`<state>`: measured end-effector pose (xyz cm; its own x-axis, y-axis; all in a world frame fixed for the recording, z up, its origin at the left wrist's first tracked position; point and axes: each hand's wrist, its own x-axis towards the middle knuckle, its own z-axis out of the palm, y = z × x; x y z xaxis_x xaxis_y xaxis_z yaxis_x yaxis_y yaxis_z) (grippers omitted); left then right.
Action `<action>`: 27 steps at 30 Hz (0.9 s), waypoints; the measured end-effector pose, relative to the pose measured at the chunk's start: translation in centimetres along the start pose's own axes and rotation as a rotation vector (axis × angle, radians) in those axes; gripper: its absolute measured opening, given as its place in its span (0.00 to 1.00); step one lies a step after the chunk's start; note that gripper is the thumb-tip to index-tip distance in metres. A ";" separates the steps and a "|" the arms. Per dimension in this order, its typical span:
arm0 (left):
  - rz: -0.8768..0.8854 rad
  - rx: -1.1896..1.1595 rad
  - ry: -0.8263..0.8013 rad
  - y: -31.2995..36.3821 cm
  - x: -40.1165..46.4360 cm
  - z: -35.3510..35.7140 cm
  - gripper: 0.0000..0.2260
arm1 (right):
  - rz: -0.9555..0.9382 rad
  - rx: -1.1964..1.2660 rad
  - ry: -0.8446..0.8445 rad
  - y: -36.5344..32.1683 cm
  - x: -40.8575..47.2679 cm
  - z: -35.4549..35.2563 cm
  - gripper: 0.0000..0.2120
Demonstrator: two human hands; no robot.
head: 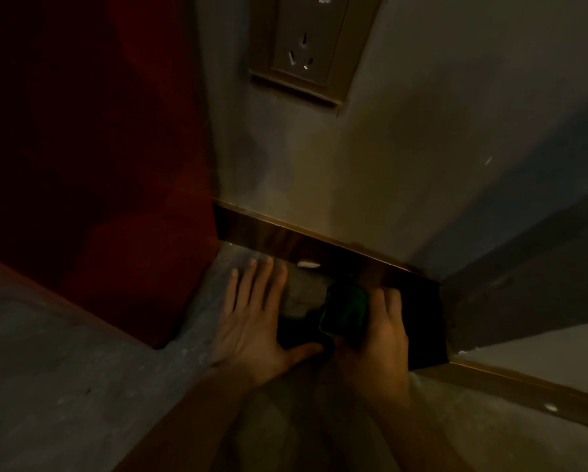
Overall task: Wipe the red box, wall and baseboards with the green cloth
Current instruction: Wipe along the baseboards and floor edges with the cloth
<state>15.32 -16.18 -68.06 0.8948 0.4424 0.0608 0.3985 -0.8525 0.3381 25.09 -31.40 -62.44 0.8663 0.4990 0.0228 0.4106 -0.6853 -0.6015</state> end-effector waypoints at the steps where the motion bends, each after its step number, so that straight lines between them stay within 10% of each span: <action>1: -0.016 0.024 -0.031 0.0 0.1 0.3 0.56 | 0.001 -0.085 -0.033 0.1 0.0 -0.1 0.36; 17: 0.056 0.138 -0.190 -1.1 -0.1 1.9 0.62 | -0.343 -0.449 -0.052 -0.2 1.0 0.6 0.44; 27: 0.019 0.165 -0.199 -0.9 -0.2 1.7 0.64 | -0.805 -0.724 -0.085 -1.3 4.3 2.0 0.27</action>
<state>15.10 -15.96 -69.99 0.9179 0.3763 -0.1262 0.3942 -0.9013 0.1796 27.68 -27.34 -63.17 0.2565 0.9580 0.1279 0.9440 -0.2767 0.1796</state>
